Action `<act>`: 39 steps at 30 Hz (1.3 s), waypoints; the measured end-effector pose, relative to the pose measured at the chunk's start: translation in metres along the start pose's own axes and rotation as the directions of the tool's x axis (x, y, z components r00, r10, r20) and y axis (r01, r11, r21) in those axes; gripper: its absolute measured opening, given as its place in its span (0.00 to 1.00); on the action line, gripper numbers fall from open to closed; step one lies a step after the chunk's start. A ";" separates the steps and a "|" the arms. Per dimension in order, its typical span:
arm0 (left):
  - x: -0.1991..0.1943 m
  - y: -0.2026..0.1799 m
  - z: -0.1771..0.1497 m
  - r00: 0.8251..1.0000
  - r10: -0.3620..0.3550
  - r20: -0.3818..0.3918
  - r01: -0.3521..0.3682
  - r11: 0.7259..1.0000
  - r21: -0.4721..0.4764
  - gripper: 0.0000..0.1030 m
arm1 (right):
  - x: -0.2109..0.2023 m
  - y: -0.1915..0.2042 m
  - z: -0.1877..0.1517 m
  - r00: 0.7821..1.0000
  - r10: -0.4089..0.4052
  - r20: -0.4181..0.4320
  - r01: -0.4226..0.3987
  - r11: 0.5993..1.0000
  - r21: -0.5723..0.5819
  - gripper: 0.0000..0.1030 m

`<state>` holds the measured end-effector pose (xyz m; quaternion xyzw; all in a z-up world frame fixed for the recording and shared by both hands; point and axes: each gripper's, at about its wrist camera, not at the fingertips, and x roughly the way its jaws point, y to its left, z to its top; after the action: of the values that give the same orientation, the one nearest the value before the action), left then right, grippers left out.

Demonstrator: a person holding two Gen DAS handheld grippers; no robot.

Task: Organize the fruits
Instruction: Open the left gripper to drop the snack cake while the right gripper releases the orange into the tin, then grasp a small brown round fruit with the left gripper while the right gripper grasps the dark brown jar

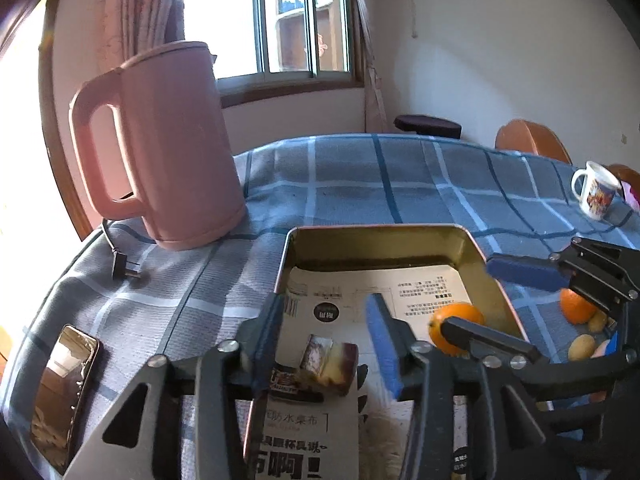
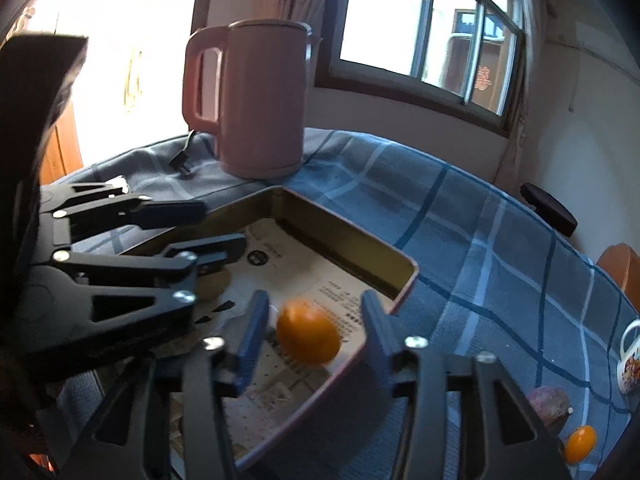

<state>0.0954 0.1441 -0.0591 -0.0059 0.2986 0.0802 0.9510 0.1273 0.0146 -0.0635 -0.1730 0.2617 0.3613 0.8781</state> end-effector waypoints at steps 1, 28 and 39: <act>-0.002 0.001 0.000 1.000 0.002 0.007 -0.002 1.000 -0.007 0.60 | -0.001 -0.002 0.000 1.000 0.004 0.003 -0.004 1.000 0.010 0.60; -0.054 -0.162 -0.030 0.959 -0.282 0.011 0.275 0.942 0.195 0.74 | -0.147 -0.113 -0.131 0.959 -0.281 -0.036 0.278 0.909 0.310 0.74; -0.034 -0.185 -0.035 0.947 -0.307 -0.093 0.321 0.917 0.236 0.74 | -0.124 -0.112 -0.144 0.972 -0.199 -0.126 0.229 0.922 0.313 0.58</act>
<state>0.0768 -0.0453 -0.0752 0.0631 0.3272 -0.1115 0.9362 0.0857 -0.1998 -0.0933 -0.0696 0.3372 0.2067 0.9158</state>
